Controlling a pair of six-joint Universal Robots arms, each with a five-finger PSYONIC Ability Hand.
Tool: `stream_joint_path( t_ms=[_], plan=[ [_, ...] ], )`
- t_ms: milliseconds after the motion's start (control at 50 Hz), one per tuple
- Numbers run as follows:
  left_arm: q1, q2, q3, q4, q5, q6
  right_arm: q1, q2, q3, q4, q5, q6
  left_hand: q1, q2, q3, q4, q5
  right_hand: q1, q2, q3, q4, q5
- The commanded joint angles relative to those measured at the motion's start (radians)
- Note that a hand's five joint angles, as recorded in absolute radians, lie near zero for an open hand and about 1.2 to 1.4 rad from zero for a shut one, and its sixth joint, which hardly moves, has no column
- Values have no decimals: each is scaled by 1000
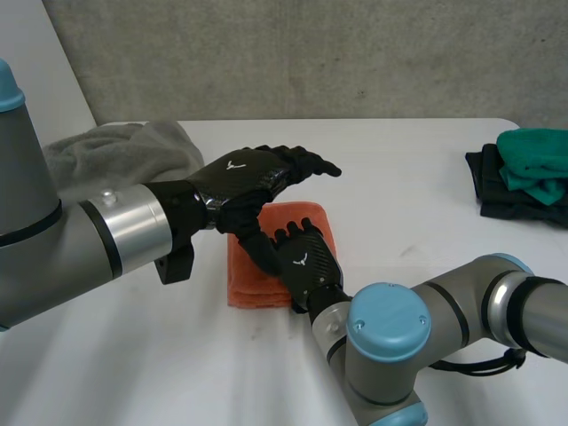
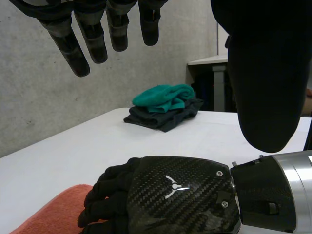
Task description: Fold the laundry.
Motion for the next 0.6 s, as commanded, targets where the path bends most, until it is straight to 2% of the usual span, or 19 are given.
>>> stream_joint_path(
  t_ms=[20,180,220,260,280,340,360,380,600],
  plan=[
    [0,0,-1,18,-8,-6,-6,22,-31,-1,-2,-3,-15,-28,-41,-31,-50,94,109,89,91,78],
    [4,-3,3,41,-20,-20,-17,42,-70,0,-13,-3,-15,-28,-41,-31,-50,126,141,121,123,110],
    [3,-3,3,49,-23,-31,-22,50,-80,8,-13,-2,-15,-28,-41,-31,-50,205,220,200,202,189],
    [4,-3,0,54,-24,-37,-23,56,-86,11,-16,-2,-15,-28,-41,-31,-50,328,343,323,325,312],
    [4,-1,-1,61,-26,-40,-25,61,-93,11,-22,-2,-15,-28,-41,-31,-50,494,509,490,492,479],
    [4,-3,-3,73,-28,-48,-29,70,-109,8,-30,-2,-15,-28,-41,-31,-50,721,736,717,718,705],
    [8,-3,-3,81,-31,-54,-33,75,-124,8,-34,-3,-15,-28,-41,-31,-50,972,987,967,969,956],
    [8,-3,-1,84,-31,-57,-34,78,-133,11,-35,-3,-15,-28,-41,-31,-50,1024,1039,1020,1022,1009],
    [34,15,14,103,-40,-89,-85,50,-236,44,-33,26,-15,-28,-41,-31,-50,1025,1040,1020,1022,1009]
  ],
)
